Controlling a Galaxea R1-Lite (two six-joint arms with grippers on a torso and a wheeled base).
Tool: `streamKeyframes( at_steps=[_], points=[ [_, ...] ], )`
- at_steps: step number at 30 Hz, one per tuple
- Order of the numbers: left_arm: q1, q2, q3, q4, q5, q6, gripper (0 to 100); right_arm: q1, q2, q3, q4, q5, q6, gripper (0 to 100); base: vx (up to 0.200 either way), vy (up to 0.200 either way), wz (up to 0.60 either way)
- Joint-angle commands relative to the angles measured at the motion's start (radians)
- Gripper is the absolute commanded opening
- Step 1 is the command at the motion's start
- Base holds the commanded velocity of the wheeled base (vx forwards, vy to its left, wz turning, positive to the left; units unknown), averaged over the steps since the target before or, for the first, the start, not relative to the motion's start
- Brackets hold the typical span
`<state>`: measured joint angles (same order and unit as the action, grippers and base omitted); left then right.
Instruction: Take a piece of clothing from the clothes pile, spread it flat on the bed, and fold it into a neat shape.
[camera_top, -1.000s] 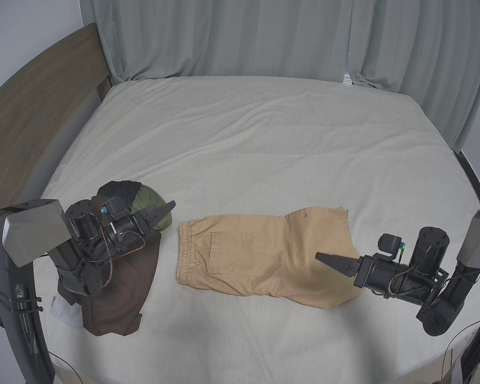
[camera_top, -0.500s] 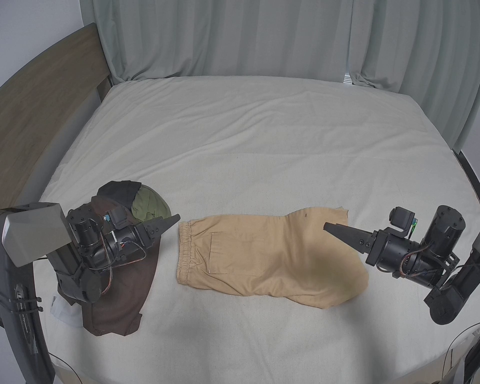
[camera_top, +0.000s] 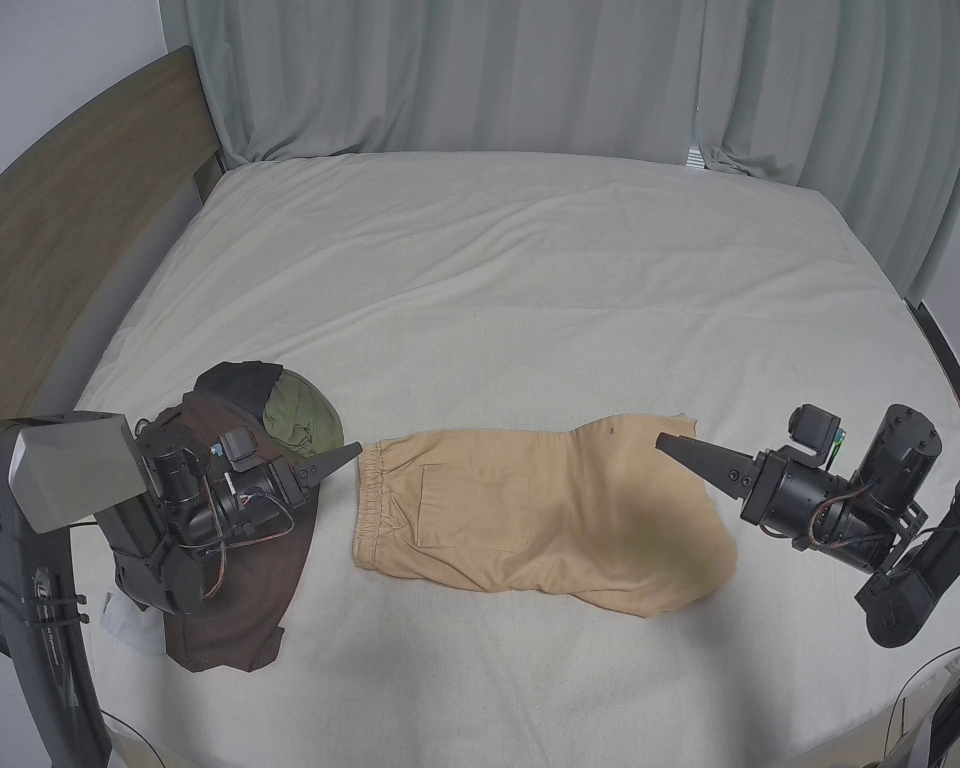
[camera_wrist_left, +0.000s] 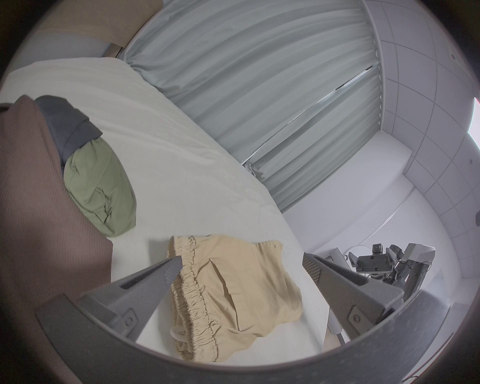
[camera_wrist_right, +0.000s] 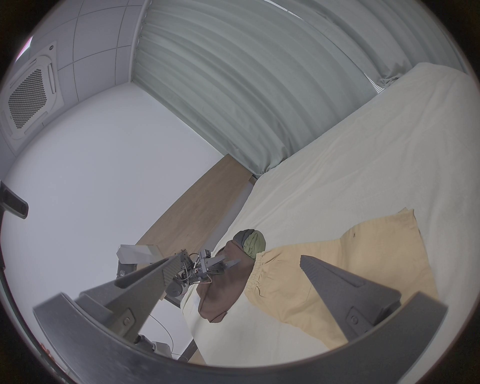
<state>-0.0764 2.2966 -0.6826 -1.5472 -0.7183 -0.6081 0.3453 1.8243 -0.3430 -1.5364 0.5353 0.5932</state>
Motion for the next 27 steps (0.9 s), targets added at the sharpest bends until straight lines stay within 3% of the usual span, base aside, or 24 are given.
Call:
streamKeyframes(
  at_steps=[1, 15, 27],
  points=[
    [-0.003, 0.046, -0.003, -0.001, 0.008, 0.001, 100, 0.001, 0.001, 0.001, -0.001, 0.000, -0.001, 100, 0.000, 0.000, 0.00],
    [-0.034, 0.159, 0.003, 0.006, 0.019, 0.001, 100, 0.003, 0.006, 0.007, -0.001, -0.001, -0.001, 100, 0.000, 0.000, 0.00],
    [-0.065, 0.230, 0.006, 0.009, 0.072, 0.005, 100, 0.004, 0.020, 0.007, -0.002, -0.003, -0.001, 100, 0.000, 0.000, 0.00]
  ],
)
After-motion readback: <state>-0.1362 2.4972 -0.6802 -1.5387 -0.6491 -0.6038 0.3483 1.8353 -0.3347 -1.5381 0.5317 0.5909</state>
